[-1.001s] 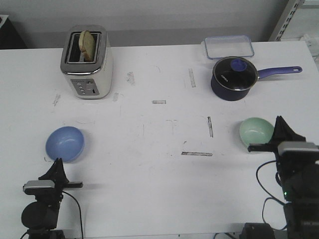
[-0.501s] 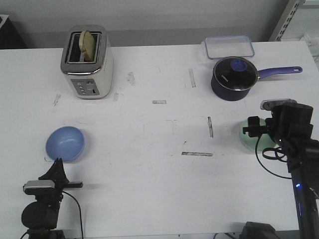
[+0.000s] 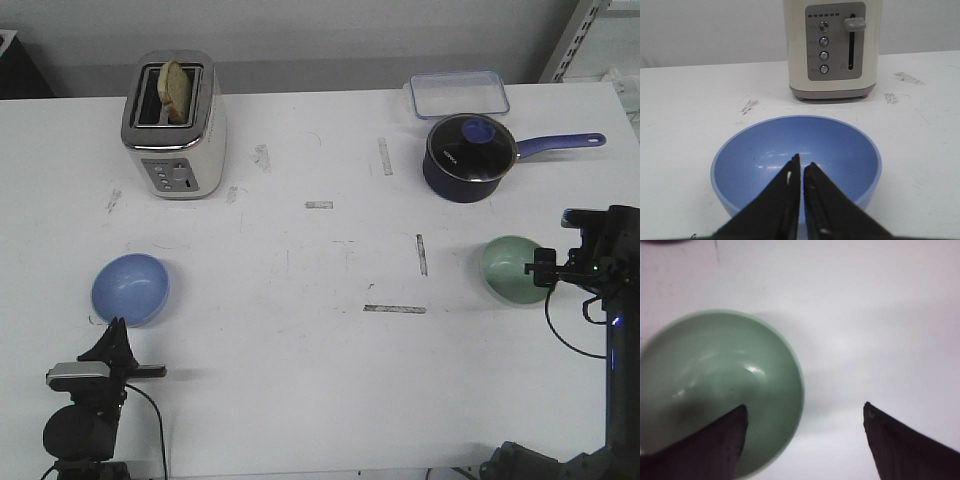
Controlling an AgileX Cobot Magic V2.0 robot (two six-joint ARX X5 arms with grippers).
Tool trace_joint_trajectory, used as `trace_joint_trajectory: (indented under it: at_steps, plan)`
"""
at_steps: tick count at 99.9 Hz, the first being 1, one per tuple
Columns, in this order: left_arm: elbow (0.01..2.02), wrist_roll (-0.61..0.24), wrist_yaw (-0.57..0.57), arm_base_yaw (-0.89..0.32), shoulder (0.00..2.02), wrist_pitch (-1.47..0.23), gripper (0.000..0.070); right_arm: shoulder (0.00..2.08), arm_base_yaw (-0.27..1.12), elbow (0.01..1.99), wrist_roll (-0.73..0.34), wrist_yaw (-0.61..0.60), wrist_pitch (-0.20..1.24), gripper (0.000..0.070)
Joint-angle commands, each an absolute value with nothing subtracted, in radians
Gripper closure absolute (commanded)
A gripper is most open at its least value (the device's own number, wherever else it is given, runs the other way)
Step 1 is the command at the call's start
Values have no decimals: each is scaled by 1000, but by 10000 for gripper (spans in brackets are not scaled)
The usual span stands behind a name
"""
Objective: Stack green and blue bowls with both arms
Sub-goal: 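Move the right gripper to the pale green bowl rim and grasp it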
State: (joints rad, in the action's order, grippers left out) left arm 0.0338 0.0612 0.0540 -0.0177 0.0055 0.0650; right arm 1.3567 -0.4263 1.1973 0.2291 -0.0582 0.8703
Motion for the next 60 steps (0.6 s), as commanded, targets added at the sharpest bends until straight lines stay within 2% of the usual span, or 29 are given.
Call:
trace_joint_trajectory:
  at_steps: [1, 19, 33, 49, 60]
  plan:
    - [12, 63, 55, -18, 4, 76, 699, 1408, -432, 1215, 237, -64, 865, 218]
    - [12, 63, 55, -18, 4, 76, 699, 1495, -432, 1215, 237, -64, 851, 237]
    - [12, 63, 55, -18, 4, 76, 699, 1528, -432, 1214, 236, -81, 832, 379]
    - [12, 63, 55, -18, 4, 76, 699, 1564, -432, 1212, 237, -113, 819, 503]
    - [12, 63, 55, -18, 4, 76, 699, 1575, -432, 1212, 236, -113, 824, 680]
